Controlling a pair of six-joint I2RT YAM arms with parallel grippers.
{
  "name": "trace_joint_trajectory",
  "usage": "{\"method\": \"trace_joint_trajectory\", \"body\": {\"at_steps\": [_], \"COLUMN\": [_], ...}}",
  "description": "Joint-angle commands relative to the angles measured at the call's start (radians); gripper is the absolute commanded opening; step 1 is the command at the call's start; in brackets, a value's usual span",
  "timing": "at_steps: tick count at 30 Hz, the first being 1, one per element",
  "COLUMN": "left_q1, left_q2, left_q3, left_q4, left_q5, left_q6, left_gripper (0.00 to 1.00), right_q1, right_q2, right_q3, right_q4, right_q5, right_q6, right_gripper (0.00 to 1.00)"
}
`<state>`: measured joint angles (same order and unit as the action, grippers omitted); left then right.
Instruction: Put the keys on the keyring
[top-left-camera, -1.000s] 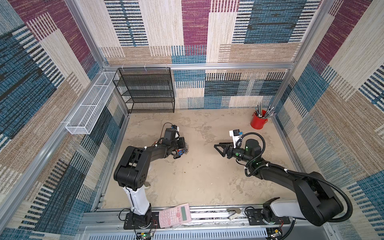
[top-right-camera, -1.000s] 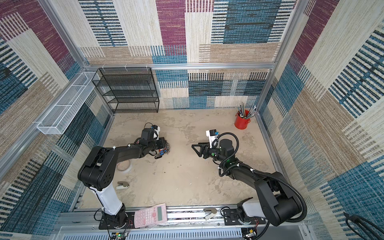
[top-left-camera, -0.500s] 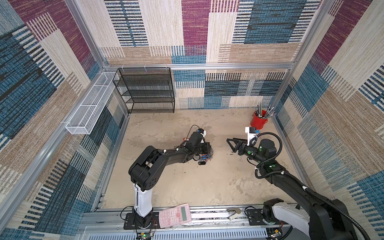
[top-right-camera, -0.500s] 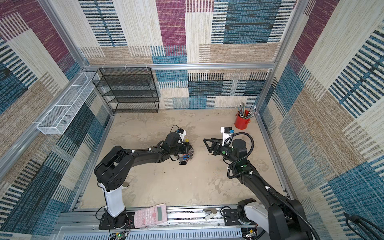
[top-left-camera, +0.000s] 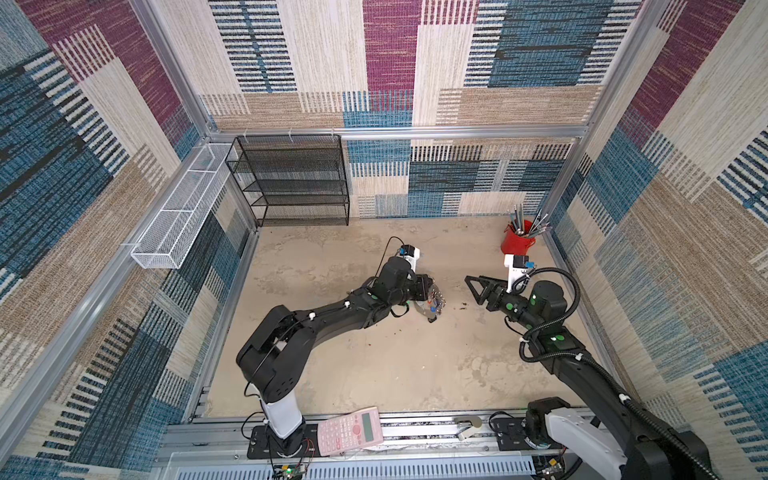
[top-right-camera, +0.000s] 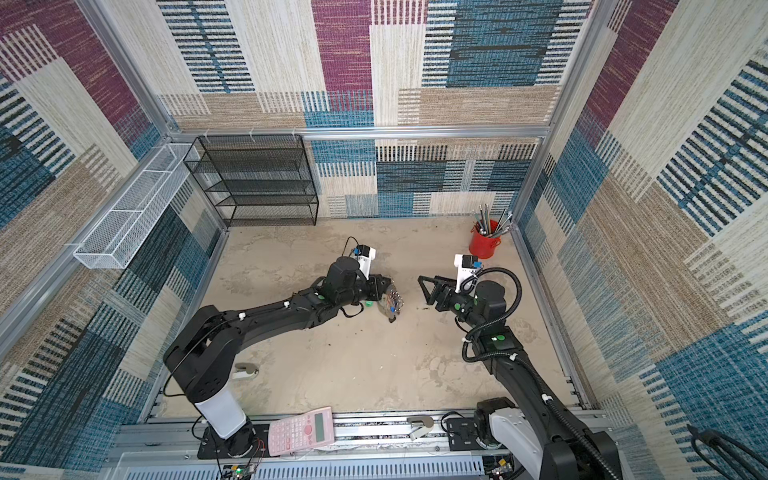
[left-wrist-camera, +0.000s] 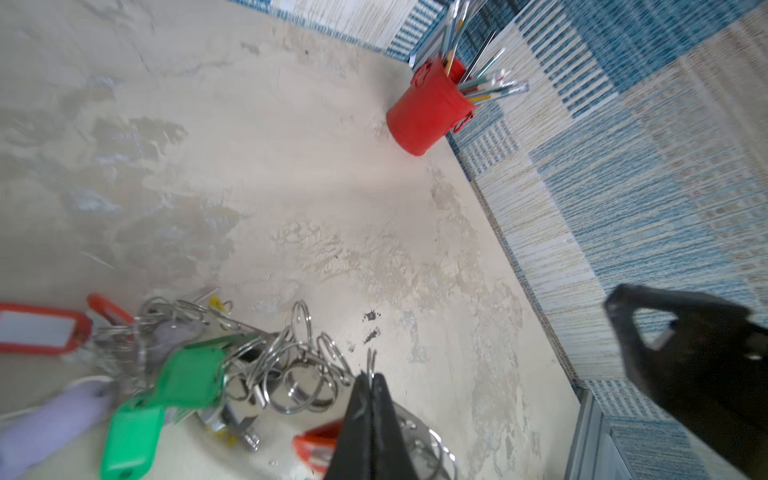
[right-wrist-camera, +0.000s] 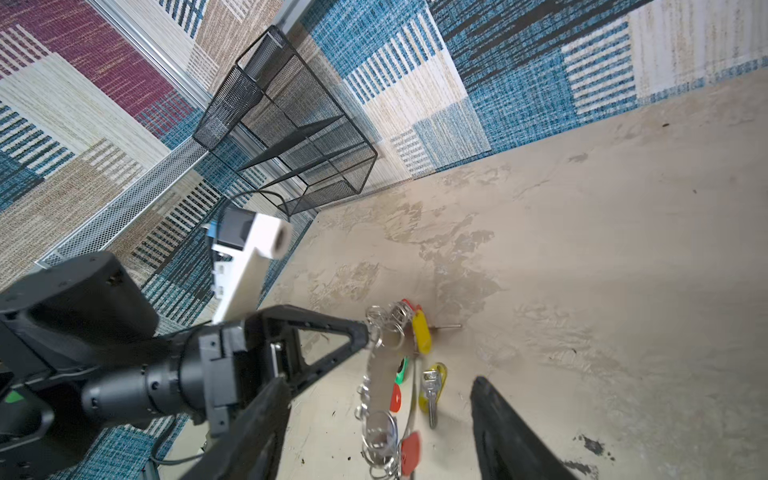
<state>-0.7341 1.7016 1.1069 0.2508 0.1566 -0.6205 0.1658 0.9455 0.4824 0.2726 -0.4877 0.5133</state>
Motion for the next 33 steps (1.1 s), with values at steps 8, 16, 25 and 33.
{"method": "trace_joint_trajectory", "body": {"at_steps": [8,16,25,33], "left_q1": [0.087,0.169,0.176,0.180], "left_q2": [-0.318,-0.568,-0.670,-0.685], "left_q3": [-0.089,-0.243,-0.381,-0.431], "left_q4": [-0.174,-0.250,-0.270,-0.245], "left_q5": [-0.089,-0.077,-0.091,-0.087], "left_q6": [0.157,0.177,0.187,0.193], "left_gripper": [0.00,0.00,0.00,0.00], "right_q1": [0.010,0.107,0.225,0.268], "right_q2": [0.129,0.359,0.642,0.741], "right_q3": [0.030,0.092,0.174,0.255], "right_q4": [-0.005,-0.003,0.030,0.010], "right_q5": [0.027,0.078,0.099,0.197], "right_q6": [-0.036,-0.019,0.161,0.206], "right_gripper": [0.69,0.67,0.62,0.55]}}
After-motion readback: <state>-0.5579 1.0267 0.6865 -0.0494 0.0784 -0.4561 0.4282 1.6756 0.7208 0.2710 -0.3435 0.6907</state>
